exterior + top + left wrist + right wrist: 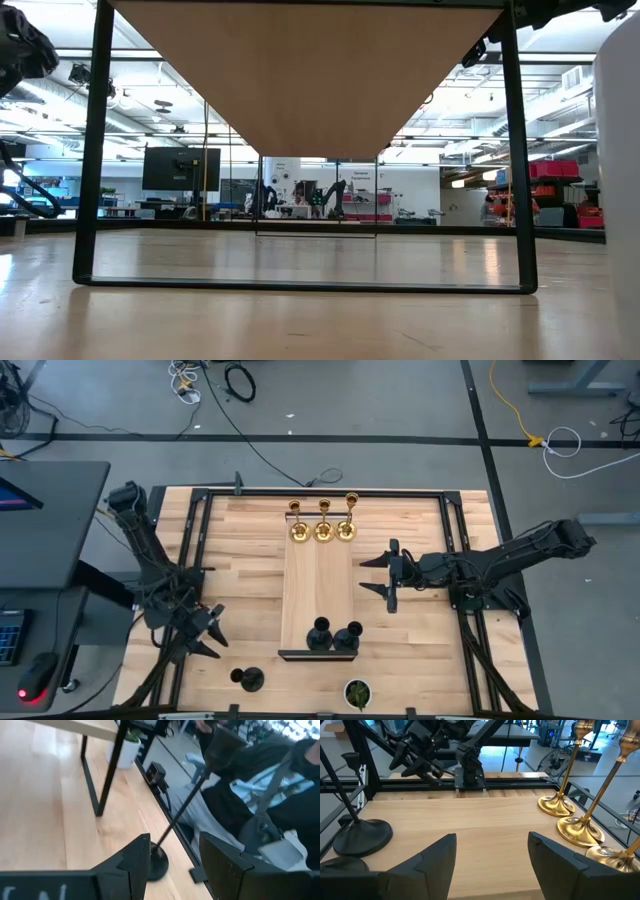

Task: Pick & Place candle stick holders
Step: Put the black candle holder on the shelf aligned with the black candle holder

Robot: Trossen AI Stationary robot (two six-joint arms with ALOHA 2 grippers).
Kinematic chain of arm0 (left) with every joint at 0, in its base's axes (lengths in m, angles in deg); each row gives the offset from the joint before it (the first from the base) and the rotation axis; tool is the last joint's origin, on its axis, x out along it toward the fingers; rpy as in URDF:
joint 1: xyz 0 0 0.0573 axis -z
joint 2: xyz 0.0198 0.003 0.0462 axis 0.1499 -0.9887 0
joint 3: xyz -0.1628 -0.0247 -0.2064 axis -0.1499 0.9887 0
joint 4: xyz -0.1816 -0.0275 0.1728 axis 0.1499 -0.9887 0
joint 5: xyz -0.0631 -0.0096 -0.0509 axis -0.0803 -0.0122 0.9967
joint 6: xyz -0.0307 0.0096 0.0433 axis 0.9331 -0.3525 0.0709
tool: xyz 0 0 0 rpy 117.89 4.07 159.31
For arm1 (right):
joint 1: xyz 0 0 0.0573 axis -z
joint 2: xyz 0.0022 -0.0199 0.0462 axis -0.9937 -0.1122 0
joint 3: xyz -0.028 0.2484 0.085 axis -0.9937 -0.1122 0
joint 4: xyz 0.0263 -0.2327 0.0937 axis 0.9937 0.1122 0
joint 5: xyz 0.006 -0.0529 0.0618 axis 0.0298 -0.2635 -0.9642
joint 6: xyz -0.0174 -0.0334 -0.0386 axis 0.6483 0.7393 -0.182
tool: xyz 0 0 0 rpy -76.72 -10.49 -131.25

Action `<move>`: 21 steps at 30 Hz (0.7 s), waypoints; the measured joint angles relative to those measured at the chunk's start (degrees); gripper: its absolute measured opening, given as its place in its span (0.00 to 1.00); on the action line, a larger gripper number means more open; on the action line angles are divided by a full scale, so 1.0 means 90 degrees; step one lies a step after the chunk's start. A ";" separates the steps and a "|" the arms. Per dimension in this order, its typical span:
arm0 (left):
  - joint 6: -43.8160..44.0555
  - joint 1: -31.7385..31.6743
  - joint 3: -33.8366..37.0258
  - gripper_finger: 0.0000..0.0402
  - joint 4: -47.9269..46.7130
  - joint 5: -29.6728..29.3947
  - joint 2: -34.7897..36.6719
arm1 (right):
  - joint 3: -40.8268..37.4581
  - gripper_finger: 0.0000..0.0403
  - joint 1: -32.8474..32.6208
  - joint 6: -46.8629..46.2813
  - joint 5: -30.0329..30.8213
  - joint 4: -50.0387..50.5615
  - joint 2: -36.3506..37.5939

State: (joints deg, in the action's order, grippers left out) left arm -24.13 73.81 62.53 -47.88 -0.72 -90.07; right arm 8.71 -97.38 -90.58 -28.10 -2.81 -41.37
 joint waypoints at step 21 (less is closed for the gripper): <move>-0.1215 0.0136 0.0325 0.43 0.3693 -0.0658 -0.3053 | 0.0000 0.61 0.0002 -0.0016 0.0005 -0.0005 -0.0001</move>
State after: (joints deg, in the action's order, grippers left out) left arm -35.07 75.03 65.46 -14.64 -6.65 -117.54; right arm 8.71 -97.36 -90.73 -28.06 -2.85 -41.38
